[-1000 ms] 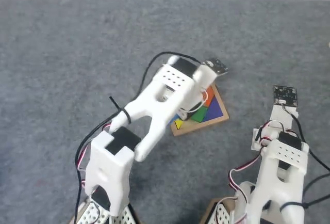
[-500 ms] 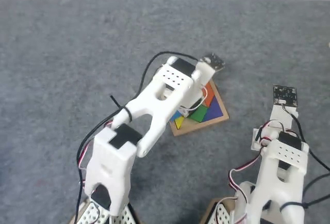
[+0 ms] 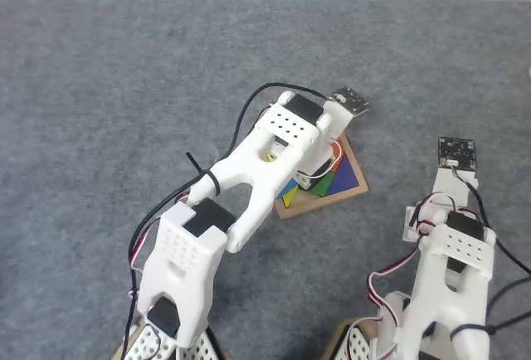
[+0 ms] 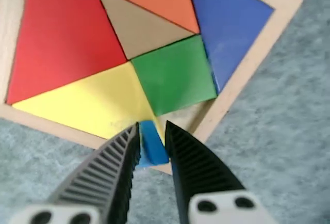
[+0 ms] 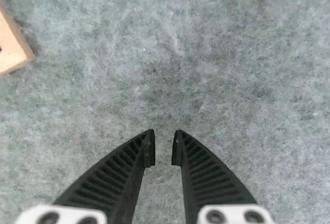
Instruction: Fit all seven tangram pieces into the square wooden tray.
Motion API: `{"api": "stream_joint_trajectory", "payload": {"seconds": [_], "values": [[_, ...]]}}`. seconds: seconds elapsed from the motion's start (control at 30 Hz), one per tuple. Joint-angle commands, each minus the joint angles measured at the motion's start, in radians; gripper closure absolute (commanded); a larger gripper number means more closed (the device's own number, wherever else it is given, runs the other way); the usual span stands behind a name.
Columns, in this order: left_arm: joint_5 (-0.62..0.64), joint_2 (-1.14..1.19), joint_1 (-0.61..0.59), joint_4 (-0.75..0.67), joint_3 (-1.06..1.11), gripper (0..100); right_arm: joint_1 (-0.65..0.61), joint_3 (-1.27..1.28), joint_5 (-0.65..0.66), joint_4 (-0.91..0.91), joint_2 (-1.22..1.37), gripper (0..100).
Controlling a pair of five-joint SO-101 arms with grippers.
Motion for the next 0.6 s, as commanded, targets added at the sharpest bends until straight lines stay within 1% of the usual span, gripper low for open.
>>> {"api": "stream_joint_trajectory", "payload": {"seconds": [0.0,0.17,0.3,0.37,0.43,0.57], "values": [[0.026,-0.066,0.008,0.009,-0.050,92,-0.012,-0.026,0.012,-0.015,-0.033,90.8],[0.031,-0.064,0.015,0.017,-0.104,92,-0.012,-0.026,0.011,-0.015,-0.033,90.8],[0.074,-0.063,0.041,0.012,-0.134,92,-0.012,-0.026,0.011,-0.015,-0.033,90.8],[0.071,-0.063,0.049,0.017,-0.136,92,-0.012,-0.026,0.011,-0.015,-0.033,90.8],[0.071,-0.074,0.034,0.017,-0.136,92,-0.012,-0.026,0.011,-0.015,-0.033,90.8],[0.080,-0.092,-0.078,0.043,-0.183,92,-0.012,-0.026,0.012,-0.015,-0.033,90.8]]}}
